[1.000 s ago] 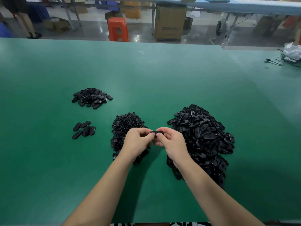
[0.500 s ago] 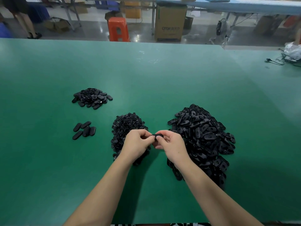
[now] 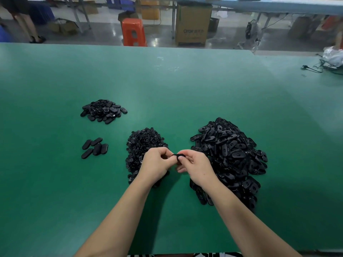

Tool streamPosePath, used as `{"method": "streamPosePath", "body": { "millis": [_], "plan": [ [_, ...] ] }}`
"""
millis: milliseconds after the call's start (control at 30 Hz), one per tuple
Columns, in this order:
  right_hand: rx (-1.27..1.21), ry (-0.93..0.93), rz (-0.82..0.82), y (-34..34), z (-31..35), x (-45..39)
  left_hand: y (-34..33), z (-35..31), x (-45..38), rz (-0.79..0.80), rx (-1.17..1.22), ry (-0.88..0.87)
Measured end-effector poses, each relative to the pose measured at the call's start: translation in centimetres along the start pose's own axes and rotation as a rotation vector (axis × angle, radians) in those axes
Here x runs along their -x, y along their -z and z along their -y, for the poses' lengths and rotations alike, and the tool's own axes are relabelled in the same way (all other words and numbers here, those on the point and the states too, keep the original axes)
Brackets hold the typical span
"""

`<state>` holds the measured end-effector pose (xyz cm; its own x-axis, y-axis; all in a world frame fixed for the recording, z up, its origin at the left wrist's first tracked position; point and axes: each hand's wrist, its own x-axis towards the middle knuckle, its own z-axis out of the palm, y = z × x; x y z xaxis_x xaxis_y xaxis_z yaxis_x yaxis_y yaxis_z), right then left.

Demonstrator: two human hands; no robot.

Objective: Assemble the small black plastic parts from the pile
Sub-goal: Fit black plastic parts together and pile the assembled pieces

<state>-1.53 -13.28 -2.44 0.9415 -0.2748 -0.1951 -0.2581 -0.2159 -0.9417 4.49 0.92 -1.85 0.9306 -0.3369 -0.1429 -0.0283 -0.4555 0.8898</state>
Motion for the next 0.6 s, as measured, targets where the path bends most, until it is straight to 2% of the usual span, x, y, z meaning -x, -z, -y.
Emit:
{"method": "streamPosePath", "body": {
  "millis": [133,367,600],
  "plan": [
    [0.031,0.035,0.002,0.2,0.4,0.0,0.1,-0.21,0.02,0.017,0.042,0.022],
    [-0.091,0.023,-0.042,0.23,0.48,0.45,0.43,-0.51,0.29,0.065,0.045,-0.012],
    [0.012,0.06,-0.088,-0.02,0.16,0.16,0.72,-0.47,0.18,0.092,0.021,-0.043]
  ]
}}
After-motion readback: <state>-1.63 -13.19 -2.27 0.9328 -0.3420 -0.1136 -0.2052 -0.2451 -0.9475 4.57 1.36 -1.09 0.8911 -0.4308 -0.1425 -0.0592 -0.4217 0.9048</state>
